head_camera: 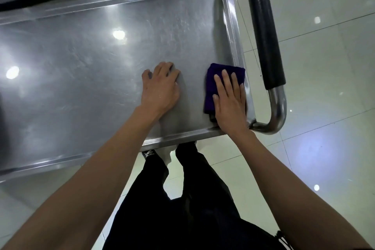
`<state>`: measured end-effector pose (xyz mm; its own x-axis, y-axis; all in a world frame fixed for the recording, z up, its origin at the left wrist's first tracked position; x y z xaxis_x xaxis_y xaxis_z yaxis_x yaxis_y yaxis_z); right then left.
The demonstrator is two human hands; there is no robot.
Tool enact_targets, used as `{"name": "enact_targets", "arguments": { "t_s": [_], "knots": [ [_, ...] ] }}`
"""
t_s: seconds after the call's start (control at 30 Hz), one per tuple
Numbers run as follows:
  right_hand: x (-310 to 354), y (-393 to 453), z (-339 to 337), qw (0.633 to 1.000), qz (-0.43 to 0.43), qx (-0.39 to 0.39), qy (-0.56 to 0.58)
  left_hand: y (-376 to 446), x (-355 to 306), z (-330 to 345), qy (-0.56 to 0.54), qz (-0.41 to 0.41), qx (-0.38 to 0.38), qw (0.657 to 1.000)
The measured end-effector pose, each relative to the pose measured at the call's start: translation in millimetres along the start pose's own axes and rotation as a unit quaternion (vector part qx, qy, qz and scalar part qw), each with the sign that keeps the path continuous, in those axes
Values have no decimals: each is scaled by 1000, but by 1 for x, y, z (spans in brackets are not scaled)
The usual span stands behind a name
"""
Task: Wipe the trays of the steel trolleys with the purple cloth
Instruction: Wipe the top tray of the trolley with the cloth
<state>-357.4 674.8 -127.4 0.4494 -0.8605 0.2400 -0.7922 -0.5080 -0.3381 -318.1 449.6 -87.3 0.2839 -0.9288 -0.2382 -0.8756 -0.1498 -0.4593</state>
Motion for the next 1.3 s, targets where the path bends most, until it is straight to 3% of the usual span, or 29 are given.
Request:
{"name": "enact_targets", "arguments": {
  "t_s": [0.23,0.6,0.9,1.07,1.3],
  "knots": [
    [39,-7,10,1000,5,13,-10,-42,52,-1,-40,-18,-32,999],
    [171,-5,50,996,-67,23,-46,-128,164,30,-74,-99,-85,989],
    [275,-10,82,984,-152,59,-66,-161,201,43,-51,-89,-33,994],
    [263,-30,87,978,-184,71,-67,-162,199,40,-46,-86,-41,994],
    [207,-45,76,981,-164,75,-67,-154,155,45,-42,-86,-63,993]
  ]
}}
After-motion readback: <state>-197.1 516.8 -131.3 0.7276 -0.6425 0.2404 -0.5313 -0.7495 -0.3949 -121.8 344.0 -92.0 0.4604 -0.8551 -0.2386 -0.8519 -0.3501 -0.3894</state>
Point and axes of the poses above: each hand's wrist, its own y-axis towards the middle knuckle, its own z-axis out of the palm, x = y × z, the point moved 1 cm from there along y, towards the middle knuckle, and after that the axes turned 12 degrees about x, right-handed, at the moved point
